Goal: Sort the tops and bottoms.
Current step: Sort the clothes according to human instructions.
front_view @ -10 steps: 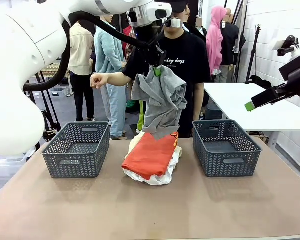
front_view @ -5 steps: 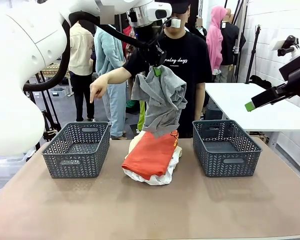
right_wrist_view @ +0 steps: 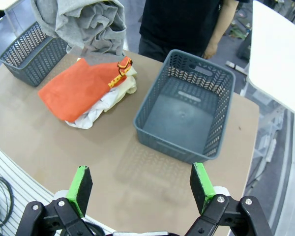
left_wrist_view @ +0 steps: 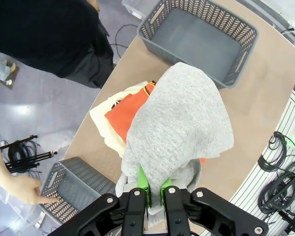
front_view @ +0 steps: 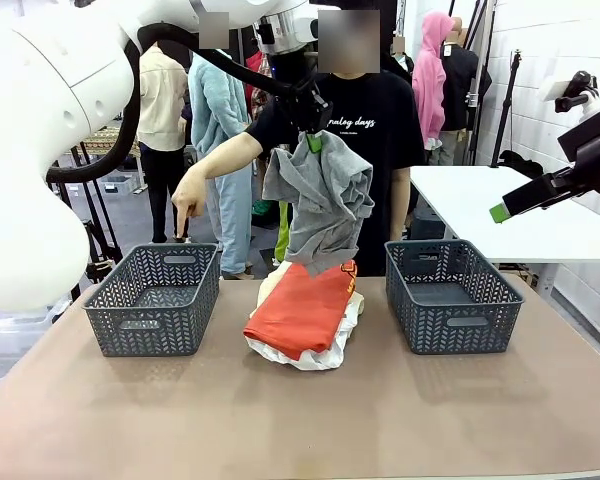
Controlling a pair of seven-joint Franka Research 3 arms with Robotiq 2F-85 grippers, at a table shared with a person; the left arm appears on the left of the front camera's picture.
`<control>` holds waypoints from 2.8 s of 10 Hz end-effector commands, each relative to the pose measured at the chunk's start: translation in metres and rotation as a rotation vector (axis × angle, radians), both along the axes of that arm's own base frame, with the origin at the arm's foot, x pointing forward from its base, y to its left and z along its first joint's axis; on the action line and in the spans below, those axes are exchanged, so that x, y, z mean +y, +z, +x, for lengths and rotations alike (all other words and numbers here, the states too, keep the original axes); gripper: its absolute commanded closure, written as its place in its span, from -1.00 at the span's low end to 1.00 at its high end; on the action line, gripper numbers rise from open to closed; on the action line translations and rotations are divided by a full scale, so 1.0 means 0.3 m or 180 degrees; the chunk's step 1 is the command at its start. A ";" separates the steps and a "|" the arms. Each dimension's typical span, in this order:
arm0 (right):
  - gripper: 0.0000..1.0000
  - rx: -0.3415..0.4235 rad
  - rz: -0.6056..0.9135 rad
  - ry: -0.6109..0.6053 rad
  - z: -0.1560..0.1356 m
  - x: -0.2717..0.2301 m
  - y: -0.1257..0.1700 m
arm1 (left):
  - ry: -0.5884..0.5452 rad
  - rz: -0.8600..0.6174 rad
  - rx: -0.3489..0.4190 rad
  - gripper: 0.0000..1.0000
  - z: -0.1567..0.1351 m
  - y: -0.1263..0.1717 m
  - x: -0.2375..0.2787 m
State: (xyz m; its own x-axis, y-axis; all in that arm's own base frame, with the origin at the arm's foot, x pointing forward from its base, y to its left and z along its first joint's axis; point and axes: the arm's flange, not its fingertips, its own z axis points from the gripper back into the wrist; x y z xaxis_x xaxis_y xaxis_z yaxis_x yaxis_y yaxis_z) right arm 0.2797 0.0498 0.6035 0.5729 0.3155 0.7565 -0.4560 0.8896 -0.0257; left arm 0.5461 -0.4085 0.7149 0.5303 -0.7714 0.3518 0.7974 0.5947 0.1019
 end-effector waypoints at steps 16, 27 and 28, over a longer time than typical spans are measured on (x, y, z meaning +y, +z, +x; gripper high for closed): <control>-1.00 0.0037 0.0019 -0.0017 0.001 0.003 -0.003 | 0.0968 0.0841 -0.0959 1.00 -0.424 0.541 0.200; -1.00 0.0037 0.0019 -0.0017 0.001 0.003 -0.003 | 0.2632 0.0640 -0.0977 1.00 -0.247 0.575 0.713; -1.00 0.0037 0.0019 -0.0017 0.001 0.003 -0.003 | 0.2632 0.0640 -0.0977 1.00 -0.247 0.575 0.713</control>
State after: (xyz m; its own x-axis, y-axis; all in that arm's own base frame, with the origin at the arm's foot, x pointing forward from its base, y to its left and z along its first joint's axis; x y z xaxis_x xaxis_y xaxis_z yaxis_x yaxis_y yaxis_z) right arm 0.2797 0.0494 0.6034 0.5734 0.3148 0.7564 -0.4547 0.8903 -0.0259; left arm 0.4779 -0.1961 0.8831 0.8476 -0.2512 0.4675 0.0569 0.9188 0.3907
